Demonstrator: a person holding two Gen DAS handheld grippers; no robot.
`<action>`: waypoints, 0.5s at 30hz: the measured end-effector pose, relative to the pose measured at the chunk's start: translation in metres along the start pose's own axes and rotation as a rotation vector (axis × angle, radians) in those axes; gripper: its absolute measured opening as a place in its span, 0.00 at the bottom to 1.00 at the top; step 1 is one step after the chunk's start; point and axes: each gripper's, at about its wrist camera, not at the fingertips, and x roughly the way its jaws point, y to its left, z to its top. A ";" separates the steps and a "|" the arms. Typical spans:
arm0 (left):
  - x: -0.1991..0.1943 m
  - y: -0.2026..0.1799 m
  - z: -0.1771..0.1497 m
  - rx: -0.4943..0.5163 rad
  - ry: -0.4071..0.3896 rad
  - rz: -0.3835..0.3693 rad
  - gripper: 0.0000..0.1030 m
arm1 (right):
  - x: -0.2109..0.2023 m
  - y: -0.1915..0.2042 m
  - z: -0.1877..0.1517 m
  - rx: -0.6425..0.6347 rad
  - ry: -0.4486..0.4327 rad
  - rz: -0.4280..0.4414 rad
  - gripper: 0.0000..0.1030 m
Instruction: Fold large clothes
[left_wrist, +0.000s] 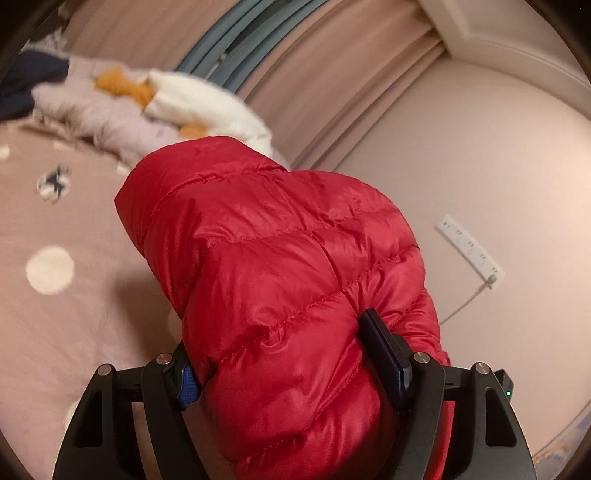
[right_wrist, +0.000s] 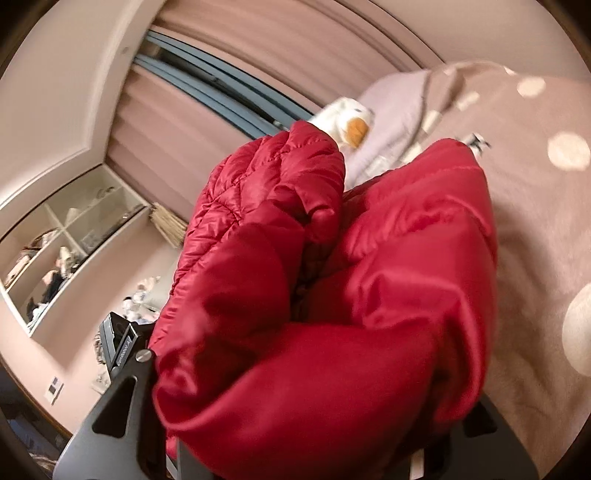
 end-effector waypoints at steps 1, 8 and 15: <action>-0.009 -0.007 0.003 0.013 -0.016 -0.004 0.72 | -0.005 0.009 0.002 -0.013 -0.008 0.018 0.39; -0.075 -0.051 0.018 0.090 -0.140 -0.009 0.73 | -0.030 0.070 0.007 -0.124 -0.048 0.101 0.40; -0.125 -0.071 0.028 0.119 -0.219 -0.012 0.73 | -0.046 0.119 0.006 -0.198 -0.056 0.155 0.40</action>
